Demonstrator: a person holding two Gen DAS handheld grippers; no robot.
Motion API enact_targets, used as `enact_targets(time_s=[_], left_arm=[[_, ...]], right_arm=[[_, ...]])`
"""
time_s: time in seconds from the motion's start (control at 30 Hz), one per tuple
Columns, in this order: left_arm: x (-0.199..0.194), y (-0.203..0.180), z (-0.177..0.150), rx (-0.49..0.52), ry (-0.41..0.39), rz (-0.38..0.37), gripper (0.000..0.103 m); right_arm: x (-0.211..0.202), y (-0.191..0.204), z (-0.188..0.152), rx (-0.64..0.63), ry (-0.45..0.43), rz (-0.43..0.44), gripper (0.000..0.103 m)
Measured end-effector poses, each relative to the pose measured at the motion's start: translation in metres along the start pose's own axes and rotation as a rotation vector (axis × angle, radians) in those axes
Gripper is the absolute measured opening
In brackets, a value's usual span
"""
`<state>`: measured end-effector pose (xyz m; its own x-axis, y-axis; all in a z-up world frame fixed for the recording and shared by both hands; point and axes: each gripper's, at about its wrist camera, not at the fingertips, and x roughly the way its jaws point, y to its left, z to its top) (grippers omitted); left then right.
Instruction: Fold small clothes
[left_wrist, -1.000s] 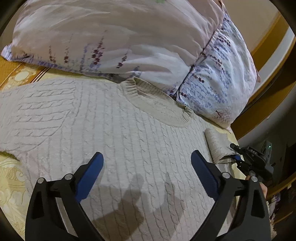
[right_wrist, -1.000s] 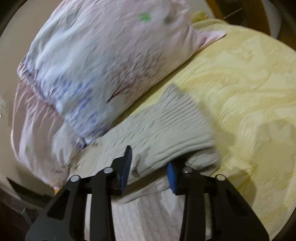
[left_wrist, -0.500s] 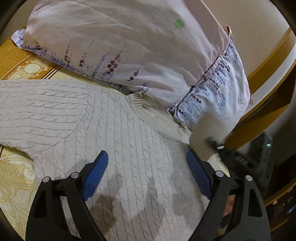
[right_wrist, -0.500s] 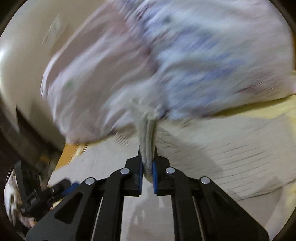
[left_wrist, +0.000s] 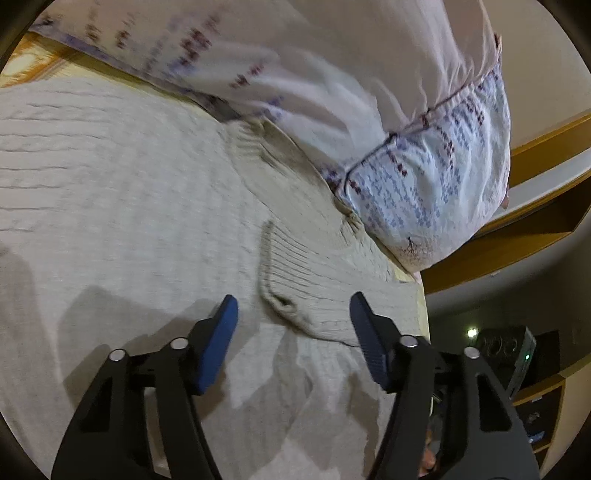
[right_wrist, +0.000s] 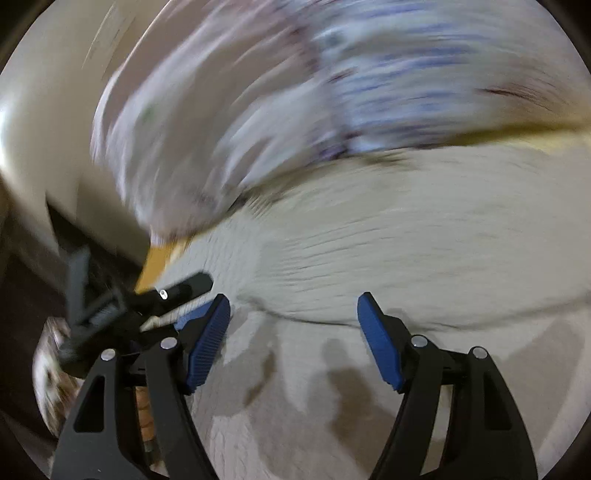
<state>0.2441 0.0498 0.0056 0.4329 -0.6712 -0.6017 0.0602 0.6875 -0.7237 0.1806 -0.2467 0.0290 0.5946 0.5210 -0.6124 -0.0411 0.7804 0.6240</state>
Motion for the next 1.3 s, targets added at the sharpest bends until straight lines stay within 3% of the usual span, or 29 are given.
enact_targets(time_s=[0.2,0.27,0.3,0.33,0.6,0.7,0.87,1.13,1.3], left_arm=[[0.03,-0.01,0.003,-0.026,0.072,0.036,0.036],[0.036,-0.01,0.004,-0.04,0.073,0.037,0.022],[0.039,-0.01,0.005,-0.042,0.069,0.033,0.01],[0.041,-0.01,0.007,-0.039,0.061,0.032,0.008],[0.018,-0.024,0.032,0.097,-0.036,0.07,0.007],[0.005,-0.005,0.039,0.085,-0.06,0.128,0.007],[0.003,0.023,0.034,0.061,-0.035,0.182,0.007],[0.015,0.029,0.032,0.08,-0.029,0.201,0.009],[-0.003,0.03,0.026,0.076,-0.036,0.164,0.016]], right_arm=[[-0.057,-0.061,0.001,0.145,-0.109,-0.045,0.071],[-0.076,-0.076,0.002,0.175,-0.162,-0.064,0.071],[-0.084,-0.081,0.003,0.189,-0.184,-0.07,0.071],[-0.091,-0.087,0.003,0.204,-0.208,-0.076,0.071],[-0.092,-0.095,0.013,0.188,-0.22,-0.105,0.071],[-0.076,-0.086,0.017,0.151,-0.181,-0.106,0.071],[-0.043,-0.063,0.025,0.057,-0.093,-0.144,0.071],[0.009,-0.042,0.02,-0.086,0.013,-0.339,0.077],[0.021,-0.028,0.008,-0.19,0.014,-0.413,0.086]])
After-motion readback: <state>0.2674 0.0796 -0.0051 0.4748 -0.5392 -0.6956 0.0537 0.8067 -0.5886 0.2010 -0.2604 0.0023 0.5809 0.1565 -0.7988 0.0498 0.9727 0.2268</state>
